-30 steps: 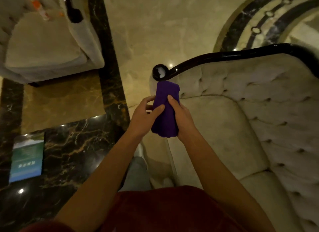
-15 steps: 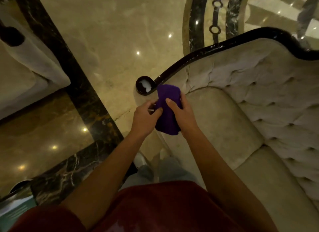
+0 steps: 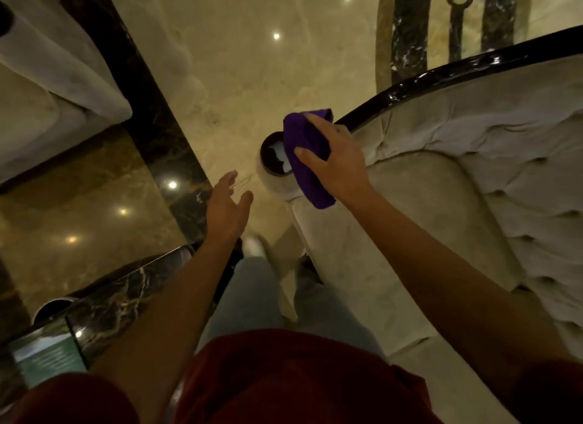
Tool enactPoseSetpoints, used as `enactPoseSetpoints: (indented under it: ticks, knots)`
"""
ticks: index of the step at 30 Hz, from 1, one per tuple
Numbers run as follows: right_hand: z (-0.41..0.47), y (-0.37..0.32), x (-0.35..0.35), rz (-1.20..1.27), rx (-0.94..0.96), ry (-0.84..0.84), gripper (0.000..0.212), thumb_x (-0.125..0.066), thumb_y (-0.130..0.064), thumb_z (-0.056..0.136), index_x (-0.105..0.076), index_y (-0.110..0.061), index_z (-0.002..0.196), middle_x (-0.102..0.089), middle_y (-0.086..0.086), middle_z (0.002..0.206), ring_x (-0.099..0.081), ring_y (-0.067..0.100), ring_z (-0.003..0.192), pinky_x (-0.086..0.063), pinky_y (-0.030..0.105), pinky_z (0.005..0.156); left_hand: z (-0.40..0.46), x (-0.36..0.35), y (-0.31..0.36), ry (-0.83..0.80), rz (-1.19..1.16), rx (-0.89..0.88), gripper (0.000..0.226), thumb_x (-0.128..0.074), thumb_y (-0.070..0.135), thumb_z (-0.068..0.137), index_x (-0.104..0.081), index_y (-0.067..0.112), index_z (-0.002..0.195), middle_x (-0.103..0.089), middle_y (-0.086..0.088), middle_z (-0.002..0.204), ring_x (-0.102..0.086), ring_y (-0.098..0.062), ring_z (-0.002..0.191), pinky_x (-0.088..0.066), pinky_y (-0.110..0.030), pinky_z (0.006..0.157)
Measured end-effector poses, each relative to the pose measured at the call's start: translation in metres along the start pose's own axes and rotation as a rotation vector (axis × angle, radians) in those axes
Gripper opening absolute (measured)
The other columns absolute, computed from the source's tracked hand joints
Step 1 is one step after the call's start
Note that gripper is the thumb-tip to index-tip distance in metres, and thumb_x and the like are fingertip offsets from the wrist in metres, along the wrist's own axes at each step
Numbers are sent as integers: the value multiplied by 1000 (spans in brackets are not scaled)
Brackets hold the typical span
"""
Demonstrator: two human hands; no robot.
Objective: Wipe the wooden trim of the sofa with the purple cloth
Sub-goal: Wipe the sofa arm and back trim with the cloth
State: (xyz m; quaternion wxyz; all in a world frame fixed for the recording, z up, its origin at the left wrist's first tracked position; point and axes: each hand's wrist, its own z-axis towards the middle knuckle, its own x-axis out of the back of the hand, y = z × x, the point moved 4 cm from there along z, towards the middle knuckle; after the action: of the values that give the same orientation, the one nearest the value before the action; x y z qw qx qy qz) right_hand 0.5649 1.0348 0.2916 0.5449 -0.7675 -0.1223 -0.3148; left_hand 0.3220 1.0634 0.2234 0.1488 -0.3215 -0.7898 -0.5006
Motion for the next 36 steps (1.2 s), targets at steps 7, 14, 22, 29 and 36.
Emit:
enactPoseSetpoints:
  ticks: [7, 14, 22, 29, 36]
  knots:
    - [48, 5, -65, -168, 119, 94, 54, -69, -34, 97, -54, -22, 147, -45, 19, 152, -58, 33, 128, -59, 41, 94, 65, -58, -49, -196, 21, 10, 73, -68, 16, 97, -29, 18, 159, -37, -5, 162, -41, -29, 143, -38, -50, 117]
    - [46, 27, -142, -317, 115, 164, 43, -74, -22, 92, -69, -20, 135, -58, 27, 140, -60, 43, 114, -56, 52, 87, 122, -69, -61, -330, 88, -171, 77, -66, 49, 86, -36, 22, 152, -48, -4, 150, -53, -22, 131, -49, -34, 99]
    - [67, 33, -140, -713, 350, 11, 37, -67, -34, 90, -74, -28, 126, -71, 20, 126, -70, 40, 92, -54, 45, 77, 122, -74, -54, -398, 202, -241, 56, -62, 33, 98, -43, 10, 145, -53, -12, 142, -63, -21, 112, -54, -36, 89]
    - [96, 41, -92, -974, 591, -115, 37, -52, -30, 97, -61, -23, 131, -69, 21, 118, -68, 37, 92, -53, 44, 83, 120, -58, -21, -263, 159, -349, 44, -47, 16, 103, -47, 6, 146, -55, -18, 138, -61, -20, 109, -55, -36, 89]
    - [125, 67, -13, -1053, 404, -84, 37, -46, -42, 100, -56, -13, 119, -60, 27, 114, -59, 44, 105, -45, 54, 94, 118, -56, -7, -115, 141, -388, 33, -46, -2, 98, -59, -7, 128, -54, -26, 132, -57, -38, 120, -51, -48, 99]
